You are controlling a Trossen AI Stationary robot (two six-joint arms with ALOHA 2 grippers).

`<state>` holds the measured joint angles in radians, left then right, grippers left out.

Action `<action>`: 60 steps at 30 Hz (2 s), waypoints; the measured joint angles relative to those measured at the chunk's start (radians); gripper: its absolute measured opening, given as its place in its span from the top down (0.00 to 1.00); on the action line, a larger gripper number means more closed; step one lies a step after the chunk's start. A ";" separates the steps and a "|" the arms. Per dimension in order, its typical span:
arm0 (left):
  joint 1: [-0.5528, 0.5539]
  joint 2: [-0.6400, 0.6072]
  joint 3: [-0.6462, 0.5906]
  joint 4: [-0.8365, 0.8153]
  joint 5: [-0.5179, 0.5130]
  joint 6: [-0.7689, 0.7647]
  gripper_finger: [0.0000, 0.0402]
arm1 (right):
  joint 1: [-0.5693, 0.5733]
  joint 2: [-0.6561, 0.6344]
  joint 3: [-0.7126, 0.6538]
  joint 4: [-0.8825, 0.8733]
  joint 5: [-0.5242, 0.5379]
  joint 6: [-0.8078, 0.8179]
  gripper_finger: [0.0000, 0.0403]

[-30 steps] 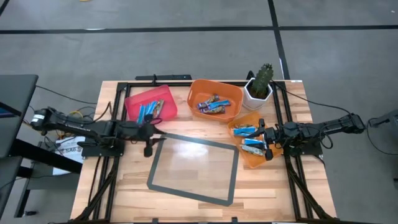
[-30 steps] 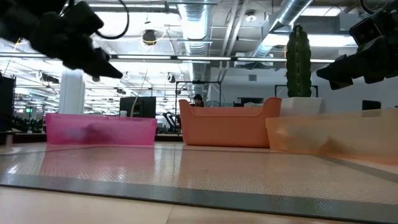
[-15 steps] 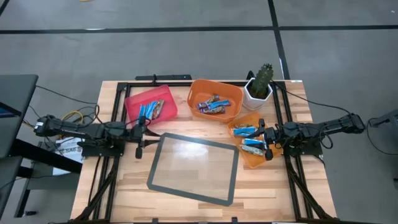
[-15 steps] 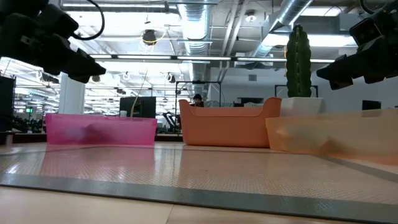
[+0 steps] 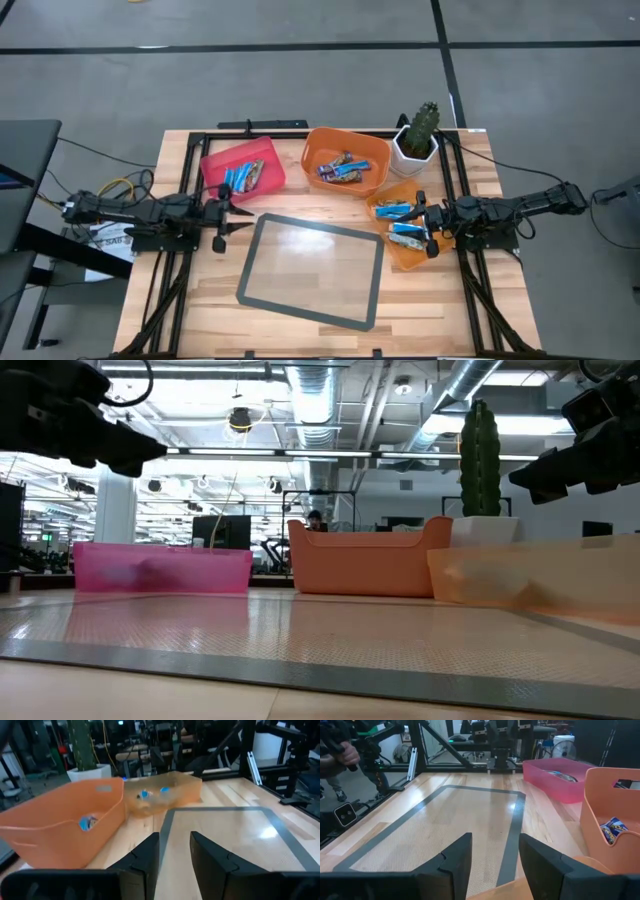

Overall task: Pick and place Granola Bars by type
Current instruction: Return to Home Position

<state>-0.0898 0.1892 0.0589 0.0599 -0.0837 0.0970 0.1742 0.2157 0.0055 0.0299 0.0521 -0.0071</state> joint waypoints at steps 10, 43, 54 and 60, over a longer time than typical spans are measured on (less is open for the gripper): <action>-0.002 -0.102 -0.048 -0.007 -0.006 0.102 0.74 | 0.000 0.000 0.000 0.000 0.000 0.000 0.62; -0.002 -0.157 -0.050 -0.023 0.034 0.040 0.74 | 0.000 0.000 0.000 0.000 0.000 0.000 0.62; -0.002 -0.157 -0.050 -0.023 0.034 0.040 0.74 | 0.000 0.000 0.000 0.000 0.000 0.000 0.62; -0.002 -0.157 -0.050 -0.023 0.034 0.040 0.74 | 0.000 0.000 0.000 0.000 0.000 0.000 0.62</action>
<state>-0.0917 0.0319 0.0086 0.0364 -0.0502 0.1368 0.1744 0.2161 0.0054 0.0297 0.0521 -0.0071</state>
